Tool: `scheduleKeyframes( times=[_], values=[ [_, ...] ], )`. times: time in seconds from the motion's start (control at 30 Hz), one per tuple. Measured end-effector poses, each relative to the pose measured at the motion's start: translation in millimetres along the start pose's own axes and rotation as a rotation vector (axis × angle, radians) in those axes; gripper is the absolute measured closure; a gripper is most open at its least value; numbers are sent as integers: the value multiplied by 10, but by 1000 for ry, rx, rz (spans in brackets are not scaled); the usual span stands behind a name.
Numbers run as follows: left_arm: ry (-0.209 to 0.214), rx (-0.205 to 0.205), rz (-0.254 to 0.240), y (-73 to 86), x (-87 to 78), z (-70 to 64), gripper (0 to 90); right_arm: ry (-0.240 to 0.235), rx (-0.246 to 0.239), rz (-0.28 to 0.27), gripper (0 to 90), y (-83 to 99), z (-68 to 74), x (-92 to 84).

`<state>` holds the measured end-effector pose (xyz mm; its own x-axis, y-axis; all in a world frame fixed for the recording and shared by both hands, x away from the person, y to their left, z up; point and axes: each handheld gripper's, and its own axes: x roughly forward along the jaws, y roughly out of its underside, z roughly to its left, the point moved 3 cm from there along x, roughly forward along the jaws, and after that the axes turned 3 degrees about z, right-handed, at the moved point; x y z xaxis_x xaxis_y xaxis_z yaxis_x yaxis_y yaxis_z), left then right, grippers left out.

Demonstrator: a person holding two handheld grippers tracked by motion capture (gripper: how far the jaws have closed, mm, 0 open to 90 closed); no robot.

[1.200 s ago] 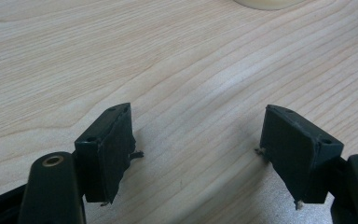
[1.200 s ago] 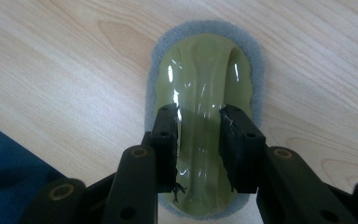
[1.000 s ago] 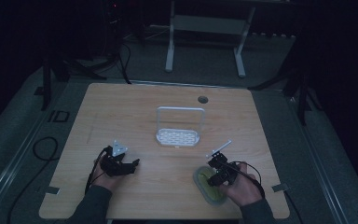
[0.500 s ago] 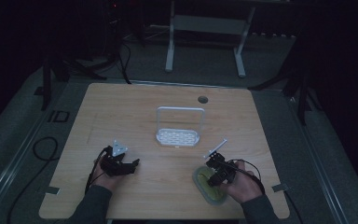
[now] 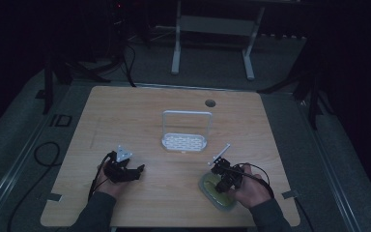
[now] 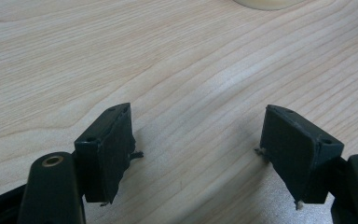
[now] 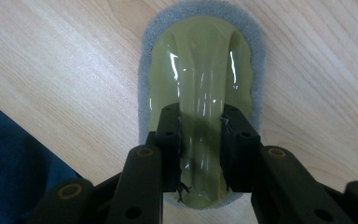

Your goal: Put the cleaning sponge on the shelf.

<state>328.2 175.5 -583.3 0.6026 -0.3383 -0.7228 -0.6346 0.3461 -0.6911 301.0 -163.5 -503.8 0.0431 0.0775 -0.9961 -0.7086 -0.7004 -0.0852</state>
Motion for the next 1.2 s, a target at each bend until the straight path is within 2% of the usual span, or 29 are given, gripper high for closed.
scheduleKeyframes(
  times=[0.13, 0.17, 0.2, 0.27, 0.33, 0.4, 0.43, 0.47, 0.53, 0.6, 0.63, 0.7, 0.93, 0.97, 1.0, 1.07, 1.13, 1.2],
  values=[
    [0, 0, 0, 0, 0, 0, 258, 7, -45, -16, 714, -7, 17, -22],
    [0, 0, 0, 0, 0, 0, 258, 14, -79, -24, 714, -13, 23, -38],
    [0, 0, 0, 0, 0, 0, 258, 14, -79, -24, 714, -13, 23, -38],
    [0, 0, 0, 0, 0, 0, 258, 23, -135, -41, 715, -22, 35, -56],
    [0, 0, 0, 0, 0, 0, 258, 28, -151, -46, 715, -25, 39, -61],
    [0, 0, 0, 0, 0, 0, 257, 40, -192, -53, 715, -34, 45, -72],
    [0, 0, 0, 0, 0, 0, 258, 51, -230, -62, 715, -44, 48, -78],
    [0, 0, 0, 0, 0, 0, 258, 51, -230, -62, 715, -44, 48, -78],
    [0, 0, 0, 0, 0, 0, 258, 59, -265, -65, 715, -56, 51, -77],
    [0, 0, 0, 0, 0, 0, 258, 76, -331, -64, 715, -69, 66, -75],
    [0, 0, 0, 0, 0, 0, 258, 76, -331, -64, 715, -69, 66, -75],
    [0, 0, 0, 0, 0, 0, 258, 90, -373, -62, 715, -85, 73, -73],
    [0, 0, 0, 0, 0, 0, 257, 115, -435, -75, 715, -120, 82, -88],
    [0, 0, 0, 0, 0, 0, 258, 128, -473, -78, 715, -133, 82, -89],
    [0, 0, 0, 0, 0, 0, 258, 128, -473, -78, 715, -133, 82, -89],
    [0, 0, 0, 0, 0, 0, 258, 144, -518, -82, 716, -153, 70, -90],
    [0, 0, 0, 0, 0, 0, 258, 150, -528, -84, 716, -160, 67, -93],
    [0, 0, 0, 0, 0, 0, 258, 165, -559, -96, 716, -181, 66, -96]
  ],
)
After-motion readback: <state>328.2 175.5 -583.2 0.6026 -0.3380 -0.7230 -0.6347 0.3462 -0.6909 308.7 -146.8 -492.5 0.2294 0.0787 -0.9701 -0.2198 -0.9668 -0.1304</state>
